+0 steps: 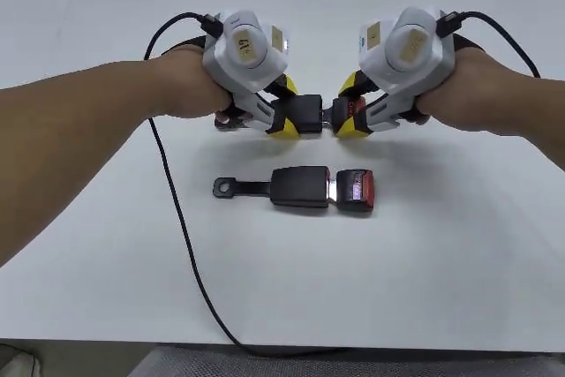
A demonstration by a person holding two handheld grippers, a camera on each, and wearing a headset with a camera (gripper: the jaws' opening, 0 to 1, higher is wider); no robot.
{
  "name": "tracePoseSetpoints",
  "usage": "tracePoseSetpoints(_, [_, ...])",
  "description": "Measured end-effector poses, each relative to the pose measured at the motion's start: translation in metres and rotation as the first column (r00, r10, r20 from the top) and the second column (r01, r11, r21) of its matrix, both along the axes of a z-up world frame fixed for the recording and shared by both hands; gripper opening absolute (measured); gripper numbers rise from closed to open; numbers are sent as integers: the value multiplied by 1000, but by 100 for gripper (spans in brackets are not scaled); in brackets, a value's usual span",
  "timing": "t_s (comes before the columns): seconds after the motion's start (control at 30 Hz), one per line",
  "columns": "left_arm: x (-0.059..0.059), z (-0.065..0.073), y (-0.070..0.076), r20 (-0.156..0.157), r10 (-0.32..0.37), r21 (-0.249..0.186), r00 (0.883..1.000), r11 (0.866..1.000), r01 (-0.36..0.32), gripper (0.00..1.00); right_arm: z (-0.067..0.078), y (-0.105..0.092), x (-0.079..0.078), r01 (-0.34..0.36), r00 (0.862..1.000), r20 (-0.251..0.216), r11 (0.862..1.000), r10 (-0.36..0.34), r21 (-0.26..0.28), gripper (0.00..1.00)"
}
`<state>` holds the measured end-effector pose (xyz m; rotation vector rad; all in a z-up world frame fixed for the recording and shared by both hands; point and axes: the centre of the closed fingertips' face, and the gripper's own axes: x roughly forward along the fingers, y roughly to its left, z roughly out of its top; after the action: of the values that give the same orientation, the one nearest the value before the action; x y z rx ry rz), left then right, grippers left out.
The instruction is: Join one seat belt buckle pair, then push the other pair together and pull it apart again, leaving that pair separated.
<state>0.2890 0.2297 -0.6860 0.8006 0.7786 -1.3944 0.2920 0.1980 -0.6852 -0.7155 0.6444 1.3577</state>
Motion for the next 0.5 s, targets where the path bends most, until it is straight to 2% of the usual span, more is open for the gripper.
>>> tracePoseSetpoints(0.5, [-2, 2, 0, 2, 5, -1, 1000, 1000, -5, 32, -1, -1, 0, -4, 1000, -1, 1000, 4, -19, 30])
